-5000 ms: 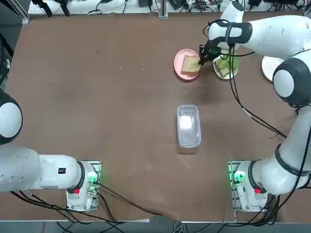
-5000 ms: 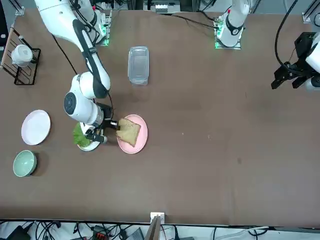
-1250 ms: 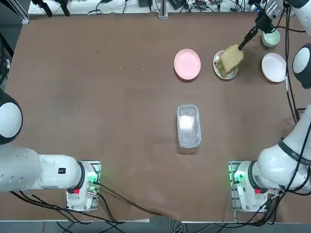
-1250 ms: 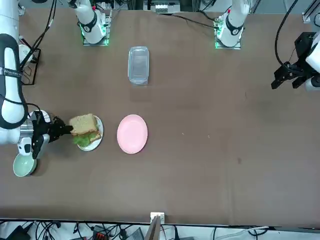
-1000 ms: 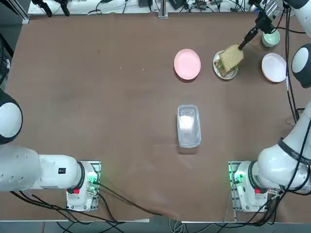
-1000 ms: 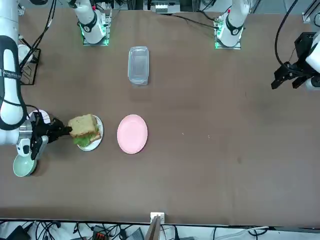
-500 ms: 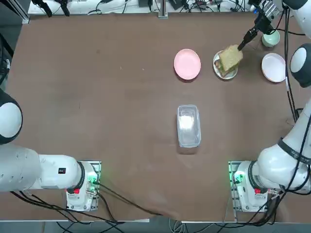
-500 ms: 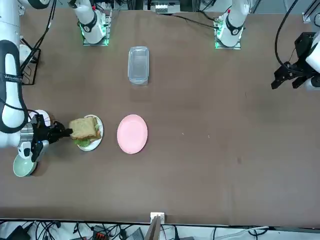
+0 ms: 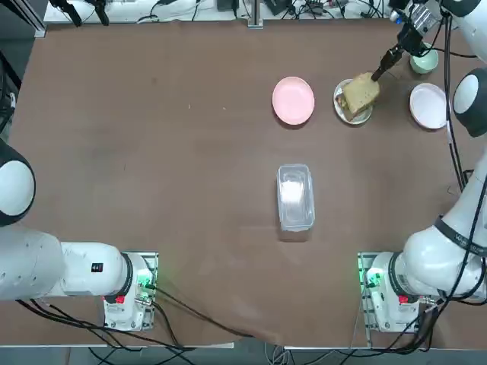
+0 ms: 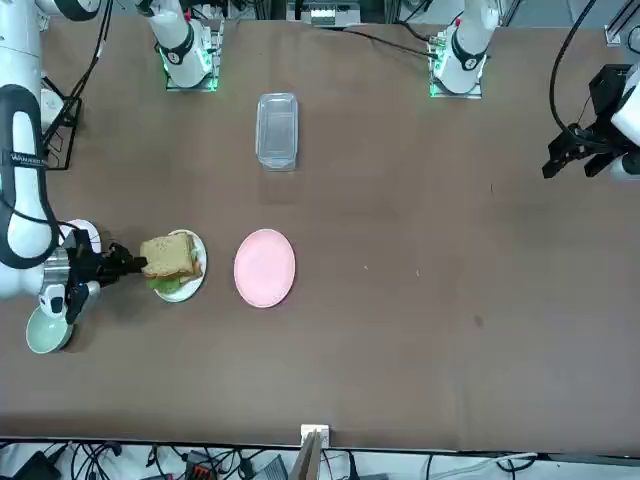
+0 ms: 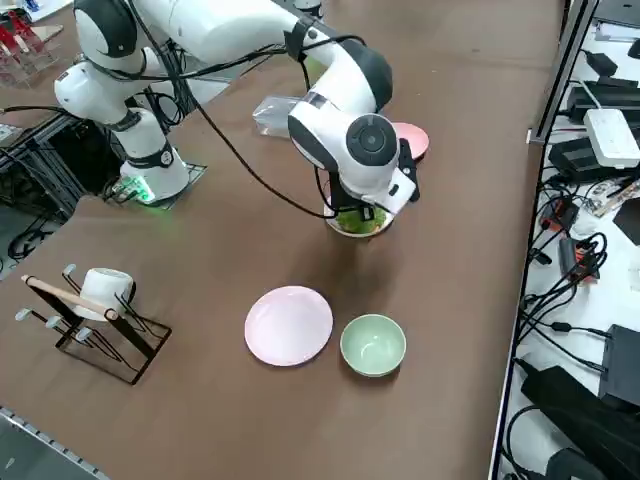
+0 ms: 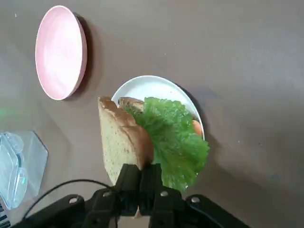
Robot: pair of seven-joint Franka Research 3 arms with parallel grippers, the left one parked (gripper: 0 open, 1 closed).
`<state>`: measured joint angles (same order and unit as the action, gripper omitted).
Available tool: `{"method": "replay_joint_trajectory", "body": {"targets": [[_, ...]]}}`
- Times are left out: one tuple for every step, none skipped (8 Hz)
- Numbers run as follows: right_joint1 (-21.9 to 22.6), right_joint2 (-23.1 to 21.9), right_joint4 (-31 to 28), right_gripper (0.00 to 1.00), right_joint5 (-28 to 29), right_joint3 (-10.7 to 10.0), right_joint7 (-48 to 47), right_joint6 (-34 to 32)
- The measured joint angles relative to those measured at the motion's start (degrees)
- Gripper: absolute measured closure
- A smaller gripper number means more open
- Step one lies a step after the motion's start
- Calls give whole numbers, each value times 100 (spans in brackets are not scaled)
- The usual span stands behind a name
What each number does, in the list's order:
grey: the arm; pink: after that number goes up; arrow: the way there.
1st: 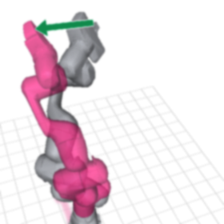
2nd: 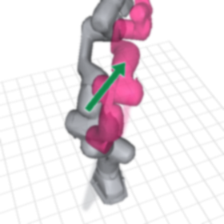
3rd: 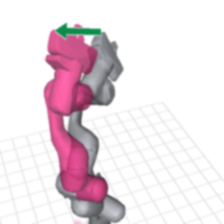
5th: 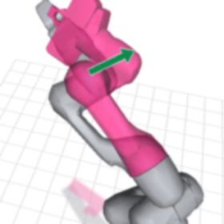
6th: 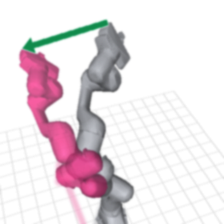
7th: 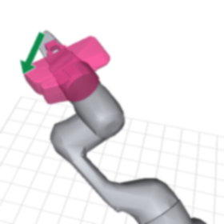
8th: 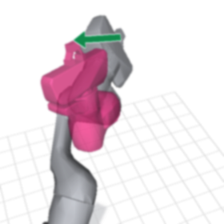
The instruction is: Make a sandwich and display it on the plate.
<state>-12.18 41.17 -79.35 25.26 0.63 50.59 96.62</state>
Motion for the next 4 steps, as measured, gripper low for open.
{"method": "replay_joint_trajectory", "body": {"targets": [[0,24,2,97,0,0,0,-2],[0,65,1,97,0,2,0,-2],[1,106,7,97,0,4,0,-2],[0,152,16,97,0,4,2,-2]]}}
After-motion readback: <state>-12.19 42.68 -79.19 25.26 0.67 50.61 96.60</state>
